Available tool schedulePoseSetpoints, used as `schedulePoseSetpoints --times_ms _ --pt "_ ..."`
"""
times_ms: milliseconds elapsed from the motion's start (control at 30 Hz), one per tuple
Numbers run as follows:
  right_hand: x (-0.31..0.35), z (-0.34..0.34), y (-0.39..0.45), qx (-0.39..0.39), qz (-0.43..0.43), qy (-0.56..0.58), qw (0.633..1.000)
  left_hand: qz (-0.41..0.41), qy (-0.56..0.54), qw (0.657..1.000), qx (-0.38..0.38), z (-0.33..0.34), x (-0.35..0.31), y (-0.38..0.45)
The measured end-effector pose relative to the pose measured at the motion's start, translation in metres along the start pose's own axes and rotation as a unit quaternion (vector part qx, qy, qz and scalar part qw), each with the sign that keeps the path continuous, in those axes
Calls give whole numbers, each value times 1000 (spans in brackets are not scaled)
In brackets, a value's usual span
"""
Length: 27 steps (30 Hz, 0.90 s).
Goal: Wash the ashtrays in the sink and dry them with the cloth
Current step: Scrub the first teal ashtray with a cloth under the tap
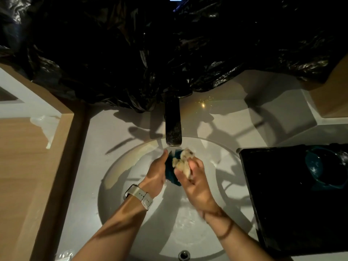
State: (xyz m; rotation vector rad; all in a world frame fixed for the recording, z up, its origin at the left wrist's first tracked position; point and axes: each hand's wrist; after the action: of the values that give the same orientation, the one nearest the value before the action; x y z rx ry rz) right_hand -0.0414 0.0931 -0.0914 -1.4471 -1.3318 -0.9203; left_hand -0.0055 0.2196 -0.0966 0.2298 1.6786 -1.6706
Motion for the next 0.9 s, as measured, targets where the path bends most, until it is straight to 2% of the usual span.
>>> schedulePoseSetpoints --times_ms 67,167,233,300,367,500,600,733,833,900 --pt "11 4 13 14 -7 -75 997 -28 -42 999 10 5 -5 -4" --pt "9 -1 30 -2 -76 -215 974 -64 -129 989 19 14 -14 -15" --pt "0 -6 32 -21 -85 -240 967 -87 -181 980 5 17 -19 -19" --pt "-3 -8 19 9 -77 -207 975 -98 -211 973 1 14 -17 -13" --pt "0 -6 -1 82 -61 -163 981 -83 -212 974 -11 8 -10 -9" --pt "-2 1 -3 115 -134 -223 959 -95 -184 978 4 -1 9 -11" --pt "-2 -8 16 110 -79 -197 971 -92 -178 978 -53 -9 6 -10" --pt "6 -12 -18 138 40 -107 984 -69 -173 976 -110 -17 -7 -4" --pt "8 0 -21 192 -41 -121 973 -54 -150 985 -61 -12 -3 -13" --pt "14 0 1 194 -33 -101 975 -49 -142 988 -37 -6 -2 -22"
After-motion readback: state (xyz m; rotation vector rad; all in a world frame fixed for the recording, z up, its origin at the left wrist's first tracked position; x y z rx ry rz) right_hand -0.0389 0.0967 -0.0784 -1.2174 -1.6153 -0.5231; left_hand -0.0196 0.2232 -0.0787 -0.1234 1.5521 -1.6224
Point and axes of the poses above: each hand's wrist, its own y-axis towards the middle knuckle, its own z-axis out of the palm, x = y × z, and after that the axes turned 4 degrees about -x, right-handed
